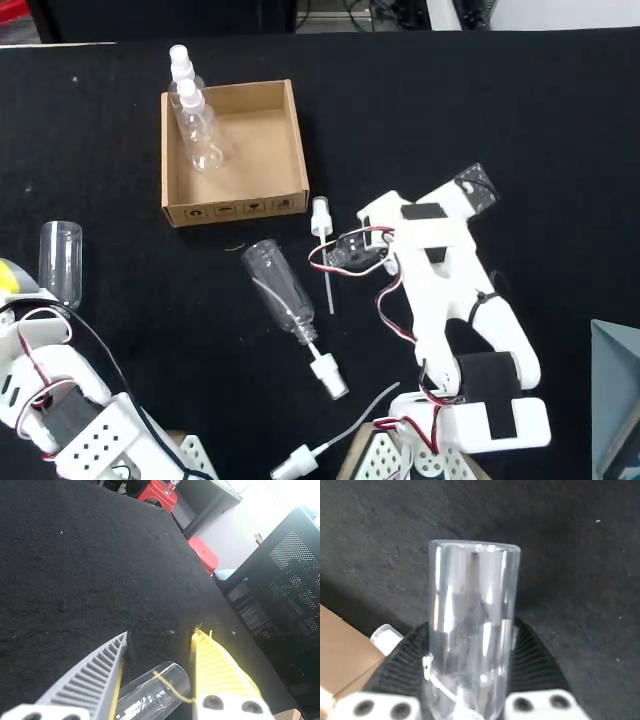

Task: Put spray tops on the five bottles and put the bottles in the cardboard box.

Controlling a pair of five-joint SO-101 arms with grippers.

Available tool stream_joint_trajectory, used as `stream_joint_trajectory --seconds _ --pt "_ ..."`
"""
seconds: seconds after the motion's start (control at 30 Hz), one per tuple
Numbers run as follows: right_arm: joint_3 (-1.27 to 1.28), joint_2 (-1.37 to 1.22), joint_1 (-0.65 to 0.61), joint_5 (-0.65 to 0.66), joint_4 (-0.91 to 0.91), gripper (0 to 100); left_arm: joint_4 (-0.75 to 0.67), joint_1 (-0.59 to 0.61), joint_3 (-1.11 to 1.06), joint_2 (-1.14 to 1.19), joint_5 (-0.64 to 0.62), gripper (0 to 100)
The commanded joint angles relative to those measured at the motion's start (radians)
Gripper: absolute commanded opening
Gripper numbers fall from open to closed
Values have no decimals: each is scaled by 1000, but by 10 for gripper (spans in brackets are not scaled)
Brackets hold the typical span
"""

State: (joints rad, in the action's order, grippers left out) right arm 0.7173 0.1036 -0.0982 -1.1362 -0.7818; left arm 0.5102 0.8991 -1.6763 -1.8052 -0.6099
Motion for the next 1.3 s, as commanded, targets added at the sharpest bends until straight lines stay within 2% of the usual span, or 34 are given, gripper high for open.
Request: stream_joint_trajectory --seconds 0.0,0.1,0.2,0.43,0.8,1.27 --pt "1 67 38 11 21 220 8 4 -25 -14 2 184" --pt "24 67 38 81 28 322 8 4 -25 -14 2 184" --pt "27 67 40 97 29 387 8 4 -25 -14 2 184" --pt "27 74 40 97 26 463 8 4 -25 -14 2 184" --pt "-8 82 40 106 20 475 8 4 -25 -14 2 184" --pt "12 361 37 109 -114 470 8 4 -25 -14 2 185"
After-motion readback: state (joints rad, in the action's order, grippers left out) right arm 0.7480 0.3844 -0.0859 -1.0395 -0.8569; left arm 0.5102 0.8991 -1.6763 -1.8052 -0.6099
